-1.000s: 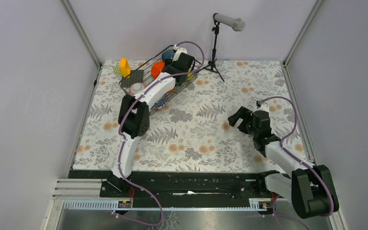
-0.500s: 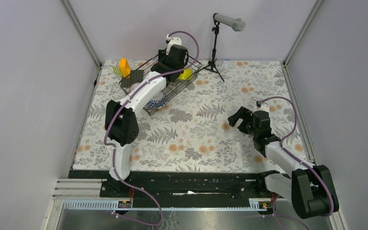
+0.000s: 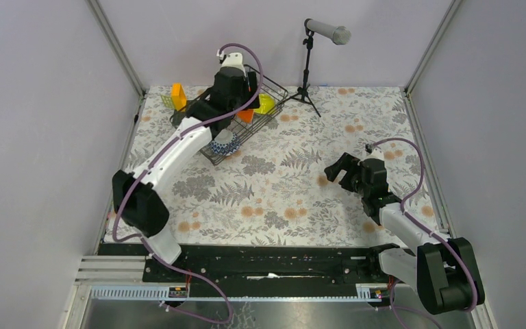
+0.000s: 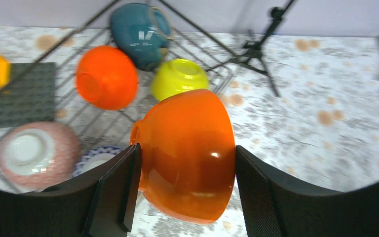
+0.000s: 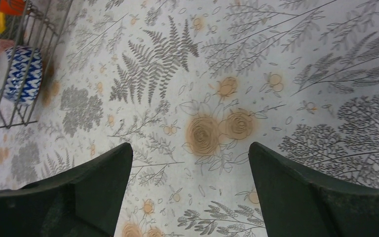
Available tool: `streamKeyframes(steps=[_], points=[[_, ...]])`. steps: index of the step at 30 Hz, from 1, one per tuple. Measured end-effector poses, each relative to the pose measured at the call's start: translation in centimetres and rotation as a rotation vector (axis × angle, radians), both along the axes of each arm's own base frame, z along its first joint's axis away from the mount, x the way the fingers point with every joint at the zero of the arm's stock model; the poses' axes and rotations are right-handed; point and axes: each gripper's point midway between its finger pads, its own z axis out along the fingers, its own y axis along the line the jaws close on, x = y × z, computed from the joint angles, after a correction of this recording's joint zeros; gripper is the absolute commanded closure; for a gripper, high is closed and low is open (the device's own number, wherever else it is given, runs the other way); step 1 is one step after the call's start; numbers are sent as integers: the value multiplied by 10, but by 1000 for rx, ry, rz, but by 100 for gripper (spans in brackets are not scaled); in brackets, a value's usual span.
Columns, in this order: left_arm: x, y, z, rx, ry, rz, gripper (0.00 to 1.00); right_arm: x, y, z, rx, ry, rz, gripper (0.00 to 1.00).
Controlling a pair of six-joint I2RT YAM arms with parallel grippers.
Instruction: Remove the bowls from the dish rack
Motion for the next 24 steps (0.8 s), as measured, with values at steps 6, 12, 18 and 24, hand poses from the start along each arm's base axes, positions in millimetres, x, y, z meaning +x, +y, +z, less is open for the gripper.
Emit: streamKeyframes(steps=[6, 12, 18, 24], points=[[-36, -34, 20, -241, -13, -198, 33, -4, 19, 14, 71, -52, 95, 10], [-72, -68, 4, -467, 62, -379, 33, 2, 46, 63, 203, -110, 200, 26], [-104, -99, 1, -702, 173, -542, 33, 11, 67, 138, 340, -230, 276, 43], [-124, -115, 27, -883, 178, -673, 33, 15, 74, 177, 402, -274, 298, 47]])
